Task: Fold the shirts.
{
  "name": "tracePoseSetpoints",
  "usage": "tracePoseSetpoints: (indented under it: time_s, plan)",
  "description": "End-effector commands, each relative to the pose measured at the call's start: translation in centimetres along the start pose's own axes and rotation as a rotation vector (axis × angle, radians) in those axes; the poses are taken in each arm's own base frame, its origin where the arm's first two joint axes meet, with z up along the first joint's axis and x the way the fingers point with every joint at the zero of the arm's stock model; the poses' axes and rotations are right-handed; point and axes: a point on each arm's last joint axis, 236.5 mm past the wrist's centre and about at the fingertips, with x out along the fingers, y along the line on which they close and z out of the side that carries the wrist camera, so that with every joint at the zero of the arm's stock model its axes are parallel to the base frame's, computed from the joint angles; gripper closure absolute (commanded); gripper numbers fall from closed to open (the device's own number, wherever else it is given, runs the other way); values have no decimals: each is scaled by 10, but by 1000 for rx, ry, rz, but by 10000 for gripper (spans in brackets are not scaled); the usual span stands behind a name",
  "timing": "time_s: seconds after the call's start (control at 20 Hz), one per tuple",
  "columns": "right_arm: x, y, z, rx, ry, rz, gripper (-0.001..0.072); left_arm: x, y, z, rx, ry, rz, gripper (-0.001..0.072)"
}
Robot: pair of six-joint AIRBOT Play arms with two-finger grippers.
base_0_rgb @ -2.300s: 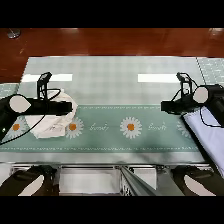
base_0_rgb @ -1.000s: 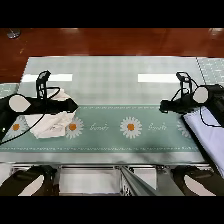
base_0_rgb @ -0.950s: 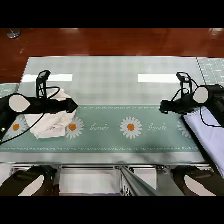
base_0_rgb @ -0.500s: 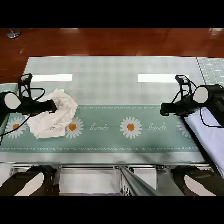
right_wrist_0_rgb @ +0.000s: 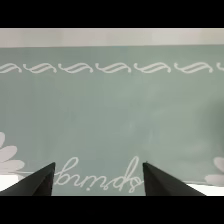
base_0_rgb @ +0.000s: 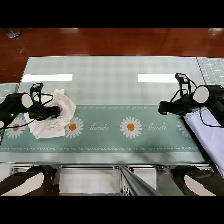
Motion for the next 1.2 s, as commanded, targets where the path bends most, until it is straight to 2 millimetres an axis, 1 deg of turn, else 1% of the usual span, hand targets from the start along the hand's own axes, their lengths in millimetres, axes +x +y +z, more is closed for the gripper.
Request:
tracePoseSetpoints:
  time_s: [0.0,0.05,0.1,0.15,0.2,0.25,0.3,0.35,0.4,0.45,0.55,0.6,0.65,0.7,0.75,0.8,0.85,0.95,1.0,1.05,1.15]
  plan:
    - [0,3,2,-2,-7,12,81,-15,-10,4,60,30,-45,677]
    - [0,3,1,-3,-6,11,82,-31,-19,17,70,-10,-73,677]
    - [-2,3,2,-3,-15,13,82,-55,-30,35,68,-86,-106,677]
    - [-6,4,5,-4,-33,15,82,-87,-41,55,65,-185,-148,677]
    - [-14,5,9,-8,-66,19,81,-123,-52,72,67,-289,-191,677]
    - [-24,5,14,-14,-106,20,82,-168,-66,87,76,-407,-254,677]
    - [-35,5,18,-20,-150,21,82,-213,-79,95,88,-515,-314,677]
    - [-49,5,22,-26,-198,19,82,-264,-91,98,102,-629,-382,677]
    - [-62,4,24,-24,-239,17,82,-311,-104,96,130,-731,-451,677]
    - [-76,4,26,-26,-284,16,81,-358,-116,90,158,-831,-522,677]
    - [-103,7,26,-31,-364,31,82,-435,-140,70,214,-969,-670,677]
    - [-116,8,26,-33,-402,39,81,-462,-151,59,250,-1014,-742,677]
    - [-127,9,24,-31,-434,46,81,-484,-164,47,285,-1041,-824,677]
    - [-138,10,23,-27,-468,55,82,-496,-177,36,328,-1050,-909,677]
    - [-148,11,21,-21,-496,64,81,-498,-191,27,367,-1033,-975,677]
    - [-157,12,19,-15,-523,73,82,-488,-205,20,400,-991,-1019,677]
    - [-164,12,18,-13,-545,79,81,-467,-222,9,430,-918,-1051,677]
    - [-173,12,15,-15,-571,83,82,-411,-257,-20,502,-745,-1097,677]
    - [-174,12,12,-16,-568,81,82,-381,-273,-37,531,-665,-1109,677]
    - [-172,11,10,-16,-556,79,82,-346,-286,-54,542,-579,-1111,677]
    - [-172,10,9,-16,-549,75,81,-278,-303,-83,534,-410,-1088,677]
